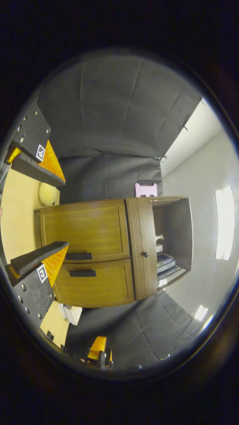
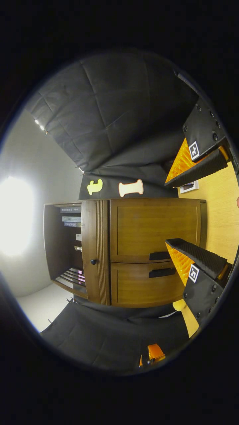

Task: Open the right door of the double-door shoe cabinet with the right hand, and open the left door with the left hand.

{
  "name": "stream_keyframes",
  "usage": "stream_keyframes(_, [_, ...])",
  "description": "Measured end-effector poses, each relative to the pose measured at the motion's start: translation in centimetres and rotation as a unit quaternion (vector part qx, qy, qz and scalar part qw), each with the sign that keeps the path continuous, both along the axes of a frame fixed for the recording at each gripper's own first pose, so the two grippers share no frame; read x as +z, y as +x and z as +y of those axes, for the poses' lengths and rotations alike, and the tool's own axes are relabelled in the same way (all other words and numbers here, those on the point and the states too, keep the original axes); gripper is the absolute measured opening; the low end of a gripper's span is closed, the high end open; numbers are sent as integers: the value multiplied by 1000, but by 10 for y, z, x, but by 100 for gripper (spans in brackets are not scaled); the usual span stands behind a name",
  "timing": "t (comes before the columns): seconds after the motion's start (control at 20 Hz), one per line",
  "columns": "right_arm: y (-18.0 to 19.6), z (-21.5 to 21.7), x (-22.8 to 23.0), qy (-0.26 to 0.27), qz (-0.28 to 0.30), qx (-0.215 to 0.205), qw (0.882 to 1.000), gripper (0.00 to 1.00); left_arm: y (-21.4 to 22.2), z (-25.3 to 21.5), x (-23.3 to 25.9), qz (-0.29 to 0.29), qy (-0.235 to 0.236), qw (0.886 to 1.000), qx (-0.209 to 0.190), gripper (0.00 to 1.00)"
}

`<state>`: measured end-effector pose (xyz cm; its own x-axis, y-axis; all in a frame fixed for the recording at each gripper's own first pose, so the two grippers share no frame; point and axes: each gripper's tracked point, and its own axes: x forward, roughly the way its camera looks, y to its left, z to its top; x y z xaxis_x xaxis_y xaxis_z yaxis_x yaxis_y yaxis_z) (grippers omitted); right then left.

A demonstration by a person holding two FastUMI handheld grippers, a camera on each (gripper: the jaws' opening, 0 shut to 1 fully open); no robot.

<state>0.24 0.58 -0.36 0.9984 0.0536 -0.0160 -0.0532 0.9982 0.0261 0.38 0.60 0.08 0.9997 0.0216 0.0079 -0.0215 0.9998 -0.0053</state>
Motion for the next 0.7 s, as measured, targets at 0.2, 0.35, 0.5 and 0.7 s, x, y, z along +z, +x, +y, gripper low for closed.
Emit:
stream_keyframes(0.2, [3, 5, -1, -2, -2, 19, 1000, 97, -4, 9, -1, 1, -1, 1000, 10, 96])
stream_keyframes(0.35, [6, 11, -1, 2, -4, 34, 999, 98, -9, 18, -2, 3, 1, 1000, 22, 96])
stream_keyframes(0.5, [6, 16, 0, 7, -6, 49, 999, 98, -15, 29, -2, 4, 6, 999, 37, 96])
stream_keyframes(0.7, [8, 22, -2, 11, -7, 68, 998, 97, -25, 46, 0, 5, 11, 998, 62, 96])
